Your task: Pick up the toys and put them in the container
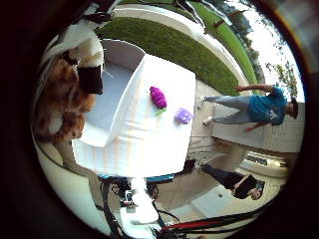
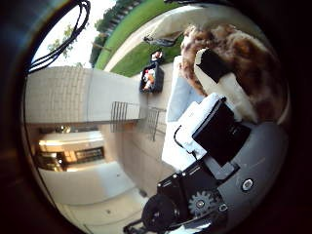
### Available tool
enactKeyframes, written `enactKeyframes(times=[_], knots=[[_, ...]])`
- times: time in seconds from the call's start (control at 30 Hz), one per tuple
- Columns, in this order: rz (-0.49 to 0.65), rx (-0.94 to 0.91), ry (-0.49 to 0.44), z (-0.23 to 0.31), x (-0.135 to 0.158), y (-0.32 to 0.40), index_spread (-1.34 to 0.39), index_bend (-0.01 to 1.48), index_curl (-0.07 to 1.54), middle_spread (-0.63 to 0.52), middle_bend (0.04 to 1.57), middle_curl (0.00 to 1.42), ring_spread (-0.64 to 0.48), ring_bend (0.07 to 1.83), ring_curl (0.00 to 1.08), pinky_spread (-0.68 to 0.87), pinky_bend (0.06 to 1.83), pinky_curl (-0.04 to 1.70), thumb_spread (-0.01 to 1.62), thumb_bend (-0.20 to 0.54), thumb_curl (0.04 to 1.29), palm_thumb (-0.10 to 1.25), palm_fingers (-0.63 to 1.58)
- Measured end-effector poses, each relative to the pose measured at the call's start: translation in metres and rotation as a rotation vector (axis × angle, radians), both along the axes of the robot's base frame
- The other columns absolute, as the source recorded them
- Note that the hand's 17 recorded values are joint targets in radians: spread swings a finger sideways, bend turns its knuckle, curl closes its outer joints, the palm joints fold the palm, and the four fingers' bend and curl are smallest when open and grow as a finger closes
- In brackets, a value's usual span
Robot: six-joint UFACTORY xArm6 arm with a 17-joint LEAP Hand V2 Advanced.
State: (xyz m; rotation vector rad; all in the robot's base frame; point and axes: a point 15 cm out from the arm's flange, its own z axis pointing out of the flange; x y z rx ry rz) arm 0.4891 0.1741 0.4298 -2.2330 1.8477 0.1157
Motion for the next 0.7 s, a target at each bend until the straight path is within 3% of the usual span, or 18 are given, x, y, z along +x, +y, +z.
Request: enactKeyframes(times=[0.27, 0.47, 0.53, 0.6, 0.7], knots=[[-0.004, 0.005, -0.017, -0.060, 0.048, 0.038, -1.16, 0.65, -0.03, -0.23, 1.14, 1.06, -0.10, 1.44, 0.78, 0.13, 1.50, 0.82, 1.22, -0.037, 0.59, 0.94, 0.95], [-0.011, 0.004, -0.004, -0.076, 0.055, 0.039, -0.99, 0.73, 0.00, -0.18, 0.98, 0.96, -0.02, 1.30, 0.70, 0.19, 1.36, 0.79, 1.23, -0.041, 0.54, 0.80, 0.94], [-0.011, 0.002, 0.004, -0.078, 0.055, 0.036, -0.80, 0.75, 0.02, -0.14, 0.80, 0.89, 0.01, 1.20, 0.66, 0.23, 1.32, 0.77, 1.23, -0.035, 0.53, 0.77, 0.77], [-0.004, -0.002, 0.013, -0.080, 0.054, 0.034, -0.59, 0.67, 0.05, -0.10, 0.52, 0.79, 0.10, 1.11, 0.65, 0.29, 1.32, 0.78, 1.23, -0.032, 0.52, 0.75, 0.24], [0.021, -0.013, 0.041, -0.092, 0.052, 0.028, -0.49, 0.67, 0.09, -0.03, 0.33, 0.66, 0.21, 0.85, 0.52, 0.36, 1.20, 0.71, 1.22, -0.029, 0.50, 0.73, -0.08]])
